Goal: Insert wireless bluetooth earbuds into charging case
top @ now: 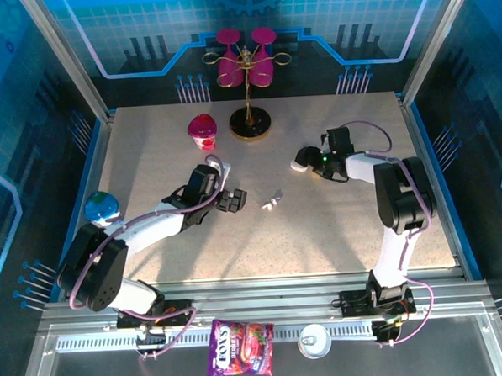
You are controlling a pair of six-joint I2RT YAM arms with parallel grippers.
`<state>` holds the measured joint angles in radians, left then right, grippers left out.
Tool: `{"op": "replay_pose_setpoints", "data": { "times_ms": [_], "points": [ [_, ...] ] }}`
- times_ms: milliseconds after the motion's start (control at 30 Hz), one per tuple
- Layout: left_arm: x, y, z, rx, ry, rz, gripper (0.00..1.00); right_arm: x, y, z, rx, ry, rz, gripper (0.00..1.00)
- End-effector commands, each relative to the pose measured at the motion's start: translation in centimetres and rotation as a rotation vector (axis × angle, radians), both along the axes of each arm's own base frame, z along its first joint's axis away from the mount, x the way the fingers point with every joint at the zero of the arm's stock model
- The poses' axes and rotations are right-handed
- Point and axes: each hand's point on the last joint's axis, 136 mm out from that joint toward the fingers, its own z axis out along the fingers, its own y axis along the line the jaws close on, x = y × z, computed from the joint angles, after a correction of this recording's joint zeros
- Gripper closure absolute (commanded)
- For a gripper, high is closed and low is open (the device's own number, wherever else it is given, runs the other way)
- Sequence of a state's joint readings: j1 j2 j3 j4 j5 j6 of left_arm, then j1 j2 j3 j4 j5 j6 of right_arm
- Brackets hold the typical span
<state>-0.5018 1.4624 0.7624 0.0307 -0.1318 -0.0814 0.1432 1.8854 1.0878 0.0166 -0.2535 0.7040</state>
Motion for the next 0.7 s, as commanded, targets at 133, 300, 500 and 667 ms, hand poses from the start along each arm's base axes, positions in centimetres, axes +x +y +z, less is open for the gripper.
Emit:
{"op": "replay_pose_setpoints", "data": {
  "times_ms": [133, 300, 500, 667],
  "points": [
    [-0.1, 2.3, -2.7, 0.127, 0.201, 0.143, 0.01, -1.6, -3.4, 3.9, -0.174, -0.117, -0.024, 0.00],
    [-0.3, 2.6, -4.5, 0.203, 0.319, 0.158, 0.06, -3.0, -4.3, 4.3, -0.229, -0.165, -0.014, 0.00],
    [-0.2, 2.5, -5.8, 0.227, 0.361, 0.168, 0.18, -4.6, -4.3, 4.1, -0.227, -0.177, 0.005, 0.00],
    [-0.2, 2.0, -6.6, 0.238, 0.381, 0.154, 0.30, -5.0, -4.5, 4.1, -0.232, -0.169, 0.003, 0.00]
  ]
}}
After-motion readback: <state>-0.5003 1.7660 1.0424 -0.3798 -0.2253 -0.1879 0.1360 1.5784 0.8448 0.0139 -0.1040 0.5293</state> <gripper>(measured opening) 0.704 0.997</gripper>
